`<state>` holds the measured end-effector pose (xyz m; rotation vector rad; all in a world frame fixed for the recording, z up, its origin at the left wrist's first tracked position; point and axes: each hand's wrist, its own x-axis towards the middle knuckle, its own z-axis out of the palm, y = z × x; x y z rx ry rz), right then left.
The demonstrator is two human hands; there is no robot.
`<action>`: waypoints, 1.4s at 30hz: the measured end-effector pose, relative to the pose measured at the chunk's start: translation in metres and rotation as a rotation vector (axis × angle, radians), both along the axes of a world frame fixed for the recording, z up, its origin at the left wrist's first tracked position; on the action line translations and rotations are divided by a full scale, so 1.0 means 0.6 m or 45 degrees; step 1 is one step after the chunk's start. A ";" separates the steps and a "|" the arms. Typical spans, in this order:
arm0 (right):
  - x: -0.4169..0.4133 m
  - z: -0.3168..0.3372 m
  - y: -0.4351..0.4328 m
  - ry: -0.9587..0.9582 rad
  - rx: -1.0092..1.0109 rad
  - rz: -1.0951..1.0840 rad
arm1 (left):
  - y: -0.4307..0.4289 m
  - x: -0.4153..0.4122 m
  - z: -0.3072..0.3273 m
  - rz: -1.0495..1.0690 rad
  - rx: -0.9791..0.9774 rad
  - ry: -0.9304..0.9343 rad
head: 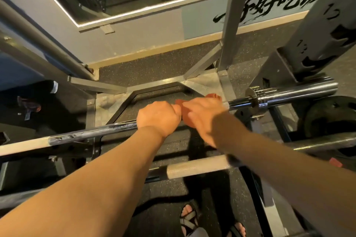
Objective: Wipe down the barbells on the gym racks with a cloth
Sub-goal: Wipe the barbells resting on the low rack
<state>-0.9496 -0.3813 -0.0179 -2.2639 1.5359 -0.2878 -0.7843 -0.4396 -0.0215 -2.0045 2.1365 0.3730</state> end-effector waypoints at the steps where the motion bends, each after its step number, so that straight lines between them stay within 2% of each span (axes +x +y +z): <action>1: -0.018 -0.004 -0.010 0.094 -0.131 0.084 | 0.000 -0.001 0.002 -0.003 0.010 -0.001; 3: -0.052 -0.020 -0.032 0.382 -0.343 0.119 | 0.000 0.000 0.004 -0.045 0.018 -0.003; 5: -0.055 -0.017 -0.045 0.479 -0.249 0.019 | 0.000 0.002 0.003 -0.094 0.021 -0.006; 7: -0.035 -0.012 -0.044 0.479 -0.146 -0.064 | -0.001 0.003 0.002 -0.124 0.025 -0.024; 11: -0.012 -0.012 -0.038 0.372 -0.205 -0.186 | -0.005 0.006 0.001 -0.100 0.043 0.012; 13: -0.017 -0.014 -0.033 0.245 -0.172 -0.280 | -0.005 0.006 -0.001 -0.083 0.033 0.040; 19: -0.044 -0.012 0.024 0.234 -0.075 -0.008 | -0.002 0.004 0.000 -0.071 0.037 0.047; 21: -0.041 0.021 -0.007 0.146 0.068 -0.069 | -0.003 0.003 0.002 -0.059 0.030 0.044; 23: -0.033 0.025 -0.048 0.251 0.151 -0.120 | -0.003 0.004 -0.001 -0.044 0.013 0.032; 25: -0.011 0.018 -0.062 0.458 0.098 -0.149 | -0.001 0.004 -0.006 -0.040 -0.022 0.032; 26: -0.001 0.010 -0.057 0.462 -0.018 -0.122 | 0.000 0.003 -0.008 -0.037 -0.041 0.036; 29: 0.017 -0.025 -0.011 0.237 -0.336 -0.072 | 0.002 0.005 -0.008 -0.012 -0.053 0.036; 33: -0.026 -0.029 -0.003 0.119 -0.265 0.180 | 0.004 0.002 -0.011 0.011 -0.059 0.049; 35: -0.046 -0.022 -0.028 0.216 -0.357 0.206 | 0.003 0.003 -0.012 0.033 -0.065 0.047; 36: -0.051 -0.012 -0.042 0.261 -0.351 0.122 | 0.004 0.003 -0.011 0.043 -0.073 0.040; 38: -0.044 -0.010 -0.050 0.343 -0.219 -0.025 | 0.006 0.001 -0.011 0.043 -0.098 0.020; 40: -0.034 -0.019 -0.050 0.524 -0.183 -0.065 | 0.006 0.001 -0.009 0.027 -0.117 0.026; 42: -0.035 -0.025 -0.052 0.495 -0.112 -0.125 | 0.008 0.006 -0.008 0.036 -0.108 0.079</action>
